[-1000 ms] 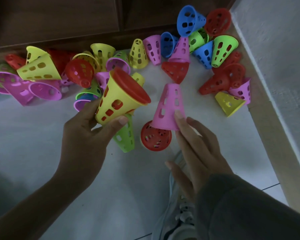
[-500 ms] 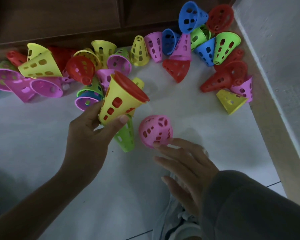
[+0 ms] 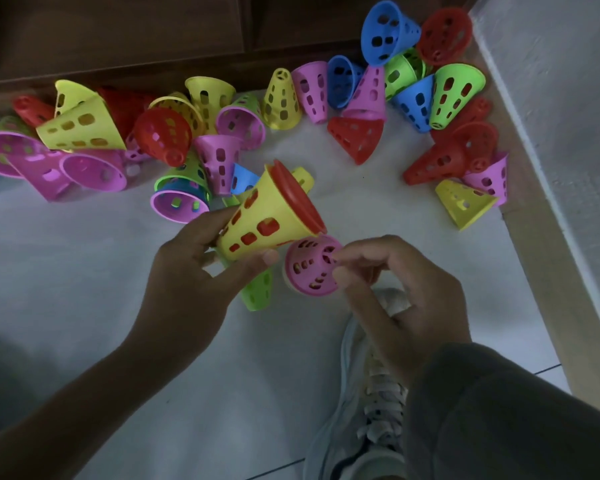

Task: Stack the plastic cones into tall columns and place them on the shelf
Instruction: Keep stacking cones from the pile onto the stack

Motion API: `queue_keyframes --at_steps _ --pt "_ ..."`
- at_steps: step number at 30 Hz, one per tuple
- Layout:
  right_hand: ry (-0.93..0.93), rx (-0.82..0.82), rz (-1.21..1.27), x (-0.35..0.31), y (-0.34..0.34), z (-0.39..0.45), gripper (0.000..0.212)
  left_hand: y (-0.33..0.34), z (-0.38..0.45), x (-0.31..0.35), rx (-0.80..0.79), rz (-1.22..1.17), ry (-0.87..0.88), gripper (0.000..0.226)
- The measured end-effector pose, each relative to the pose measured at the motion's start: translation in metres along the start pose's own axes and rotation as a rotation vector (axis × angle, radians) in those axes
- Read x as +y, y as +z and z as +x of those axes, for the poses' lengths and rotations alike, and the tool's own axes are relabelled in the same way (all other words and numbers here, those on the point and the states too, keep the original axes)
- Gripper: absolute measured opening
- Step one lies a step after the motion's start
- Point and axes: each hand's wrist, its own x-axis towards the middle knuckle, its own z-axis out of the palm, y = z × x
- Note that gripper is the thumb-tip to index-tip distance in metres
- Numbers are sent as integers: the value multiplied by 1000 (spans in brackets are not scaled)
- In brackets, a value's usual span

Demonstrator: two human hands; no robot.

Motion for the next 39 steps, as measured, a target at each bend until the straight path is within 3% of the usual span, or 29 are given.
queue_keyframes --at_steps 8,15,19,22,26,30,33,36,39 --pt "102 15 168 -18 -1 23 21 -5 6 -7 -27 206 178 55" --pt "-36 -52 16 -25 -5 28 21 -11 7 2 -26 284 312 63" --pt "-43 -12 3 -31 -10 23 6 -13 6 9 -36 288 405 70" --pt "-23 14 25 -39 -16 17 9 -16 1 15 -35 254 446 75" --pt "119 6 150 -42 -17 12 17 -24 -4 16 -60 264 449 85" --pt "373 -3 353 -33 -9 11 27 -28 -10 7 -45 266 389 88" --pt "567 -19 470 -24 -8 9 30 -26 -14 2 -6 203 304 75" --pt "677 -76 457 -12 -9 7 29 -24 -18 0 43 191 262 54" --pt "756 -99 469 -4 -7 7 28 -21 -20 1 64 219 258 48"
